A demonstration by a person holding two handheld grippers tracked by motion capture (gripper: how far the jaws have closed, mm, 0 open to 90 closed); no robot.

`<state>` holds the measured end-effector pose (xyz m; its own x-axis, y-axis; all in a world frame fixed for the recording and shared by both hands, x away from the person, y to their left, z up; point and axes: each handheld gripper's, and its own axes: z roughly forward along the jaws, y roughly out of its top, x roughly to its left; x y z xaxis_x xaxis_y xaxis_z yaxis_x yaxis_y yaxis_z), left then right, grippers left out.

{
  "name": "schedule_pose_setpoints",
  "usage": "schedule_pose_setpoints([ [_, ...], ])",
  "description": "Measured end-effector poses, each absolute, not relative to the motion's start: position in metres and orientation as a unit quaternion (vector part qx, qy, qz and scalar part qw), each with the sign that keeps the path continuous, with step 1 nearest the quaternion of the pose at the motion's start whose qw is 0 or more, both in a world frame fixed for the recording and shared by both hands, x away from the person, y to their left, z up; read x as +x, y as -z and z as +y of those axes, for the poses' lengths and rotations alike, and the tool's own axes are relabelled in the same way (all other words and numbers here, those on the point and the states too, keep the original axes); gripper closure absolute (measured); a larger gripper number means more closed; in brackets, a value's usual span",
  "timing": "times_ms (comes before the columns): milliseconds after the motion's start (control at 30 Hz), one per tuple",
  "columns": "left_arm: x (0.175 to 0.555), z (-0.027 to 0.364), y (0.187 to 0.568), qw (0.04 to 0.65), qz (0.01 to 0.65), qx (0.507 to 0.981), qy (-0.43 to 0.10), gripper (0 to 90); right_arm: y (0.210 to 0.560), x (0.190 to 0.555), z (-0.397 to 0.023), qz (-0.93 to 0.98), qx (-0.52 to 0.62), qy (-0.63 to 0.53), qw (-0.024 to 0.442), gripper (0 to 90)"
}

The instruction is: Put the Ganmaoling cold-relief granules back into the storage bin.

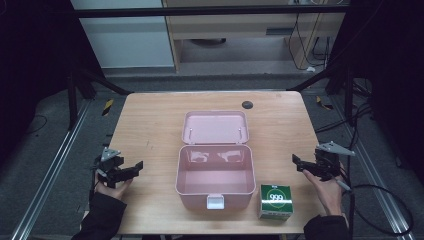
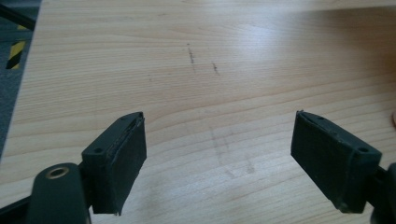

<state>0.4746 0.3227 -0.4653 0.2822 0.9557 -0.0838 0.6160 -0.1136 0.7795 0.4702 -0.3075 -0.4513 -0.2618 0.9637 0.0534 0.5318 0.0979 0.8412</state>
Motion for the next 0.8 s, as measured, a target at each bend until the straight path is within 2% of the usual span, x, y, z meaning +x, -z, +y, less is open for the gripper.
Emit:
schedule_pose_setpoints([
  [333, 0.466, 0.334, 0.457, 0.383, 0.551, 0.701, -0.243, 21.4, 0.407, 0.461, -0.299, 0.727, 0.470, -0.407, 0.291, 13.9],
  [500, 0.465, 0.336, 0.457, 0.381, 0.546, 0.706, -0.242, 23.1, 0.384, 0.459, -0.294, 0.757, 0.434, -0.402, 0.279, 13.3],
  [633, 0.465, 0.337, 0.458, 0.379, 0.542, 0.710, -0.242, 23.3, 0.372, 0.459, -0.290, 0.791, 0.397, -0.398, 0.244, 12.1],
  [800, 0.465, 0.337, 0.458, 0.380, 0.540, 0.712, -0.239, 23.6, 0.359, 0.456, -0.282, 0.823, 0.353, -0.377, 0.237, 10.9],
])
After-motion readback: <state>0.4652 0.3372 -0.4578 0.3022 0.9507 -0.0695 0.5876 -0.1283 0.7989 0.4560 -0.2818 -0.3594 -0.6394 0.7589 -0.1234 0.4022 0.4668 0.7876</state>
